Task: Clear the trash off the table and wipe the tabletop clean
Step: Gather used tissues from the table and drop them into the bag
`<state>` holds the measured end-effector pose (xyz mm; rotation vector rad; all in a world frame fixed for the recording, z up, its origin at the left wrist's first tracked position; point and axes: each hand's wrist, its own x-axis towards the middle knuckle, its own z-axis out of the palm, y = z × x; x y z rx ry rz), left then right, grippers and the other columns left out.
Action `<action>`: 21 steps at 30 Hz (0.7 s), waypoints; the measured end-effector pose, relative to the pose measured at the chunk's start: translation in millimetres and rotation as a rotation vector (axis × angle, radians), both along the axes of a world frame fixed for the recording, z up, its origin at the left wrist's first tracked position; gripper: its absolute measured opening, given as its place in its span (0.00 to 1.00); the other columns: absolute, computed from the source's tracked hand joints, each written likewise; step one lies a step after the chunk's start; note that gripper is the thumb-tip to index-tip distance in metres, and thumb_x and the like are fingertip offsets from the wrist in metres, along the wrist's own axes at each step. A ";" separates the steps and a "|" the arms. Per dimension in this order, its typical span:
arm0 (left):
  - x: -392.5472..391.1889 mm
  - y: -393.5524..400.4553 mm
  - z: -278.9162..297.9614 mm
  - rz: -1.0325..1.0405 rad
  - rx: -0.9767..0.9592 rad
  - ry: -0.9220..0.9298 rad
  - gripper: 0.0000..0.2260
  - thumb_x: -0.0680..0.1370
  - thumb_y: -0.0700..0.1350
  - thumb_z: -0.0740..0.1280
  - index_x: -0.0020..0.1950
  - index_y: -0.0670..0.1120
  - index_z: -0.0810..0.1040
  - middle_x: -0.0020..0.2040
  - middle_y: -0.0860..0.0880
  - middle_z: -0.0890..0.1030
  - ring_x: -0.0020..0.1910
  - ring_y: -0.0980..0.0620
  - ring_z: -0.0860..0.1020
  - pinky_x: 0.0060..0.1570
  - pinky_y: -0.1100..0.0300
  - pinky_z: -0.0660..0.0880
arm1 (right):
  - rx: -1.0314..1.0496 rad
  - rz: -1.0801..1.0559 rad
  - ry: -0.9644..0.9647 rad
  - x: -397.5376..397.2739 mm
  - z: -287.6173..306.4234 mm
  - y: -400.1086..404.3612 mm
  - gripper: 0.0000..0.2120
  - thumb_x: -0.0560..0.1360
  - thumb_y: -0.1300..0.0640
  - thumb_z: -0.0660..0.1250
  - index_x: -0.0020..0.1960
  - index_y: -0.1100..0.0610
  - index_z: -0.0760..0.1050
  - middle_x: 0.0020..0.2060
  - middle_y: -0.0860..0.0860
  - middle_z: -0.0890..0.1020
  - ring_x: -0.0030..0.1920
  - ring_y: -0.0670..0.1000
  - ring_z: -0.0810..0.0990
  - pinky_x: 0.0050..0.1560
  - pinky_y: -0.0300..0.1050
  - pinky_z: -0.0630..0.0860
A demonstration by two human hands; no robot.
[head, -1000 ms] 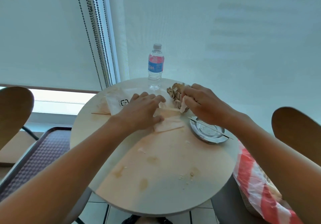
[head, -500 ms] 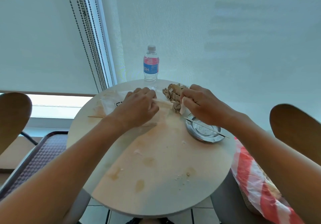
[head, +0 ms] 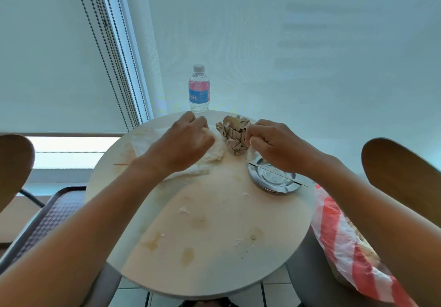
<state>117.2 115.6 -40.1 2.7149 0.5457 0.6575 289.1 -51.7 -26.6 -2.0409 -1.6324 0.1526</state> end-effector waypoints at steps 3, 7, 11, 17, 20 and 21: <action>0.6 1.1 -3.4 0.021 0.067 0.024 0.17 0.78 0.60 0.63 0.44 0.46 0.74 0.45 0.50 0.69 0.42 0.50 0.71 0.46 0.57 0.70 | 0.005 -0.036 0.067 -2.4 2.8 -3.5 0.10 0.74 0.56 0.56 0.36 0.57 0.69 0.35 0.51 0.75 0.36 0.50 0.71 0.39 0.49 0.70; 1.1 -0.1 -6.0 -0.040 0.030 -0.065 0.10 0.78 0.50 0.67 0.44 0.44 0.78 0.48 0.49 0.74 0.45 0.49 0.76 0.47 0.58 0.72 | 0.051 -0.110 0.077 -7.2 4.6 -7.1 0.17 0.75 0.50 0.61 0.36 0.62 0.68 0.28 0.51 0.71 0.29 0.50 0.68 0.34 0.47 0.68; 1.7 -14.0 1.0 -0.152 -0.044 -0.056 0.01 0.77 0.42 0.67 0.48 0.46 0.76 0.47 0.50 0.83 0.40 0.52 0.82 0.39 0.62 0.76 | 0.017 -0.120 0.056 -13.0 6.8 -21.9 0.15 0.76 0.51 0.72 0.39 0.60 0.72 0.29 0.55 0.79 0.29 0.51 0.81 0.36 0.45 0.77; 21.6 -49.0 4.0 -0.270 -0.031 0.001 0.10 0.79 0.53 0.68 0.46 0.53 0.67 0.36 0.53 0.79 0.33 0.56 0.79 0.35 0.59 0.75 | -0.030 -0.177 0.087 -1.3 -1.7 -64.3 0.12 0.75 0.47 0.75 0.45 0.48 0.72 0.35 0.49 0.81 0.29 0.44 0.77 0.31 0.39 0.74; 37.1 -70.5 2.7 -0.324 0.030 0.029 0.11 0.79 0.59 0.65 0.49 0.53 0.68 0.34 0.55 0.76 0.32 0.59 0.75 0.34 0.56 0.74 | -0.069 -0.223 0.121 10.9 -6.1 -89.7 0.14 0.75 0.43 0.73 0.49 0.48 0.71 0.32 0.48 0.81 0.30 0.46 0.79 0.33 0.41 0.77; 43.1 -80.1 2.1 -0.340 0.047 0.043 0.12 0.79 0.61 0.63 0.50 0.53 0.68 0.34 0.55 0.76 0.33 0.60 0.75 0.34 0.56 0.74 | -0.077 -0.241 0.157 15.5 -7.1 -99.3 0.15 0.75 0.42 0.72 0.50 0.49 0.71 0.30 0.47 0.80 0.28 0.46 0.79 0.31 0.39 0.75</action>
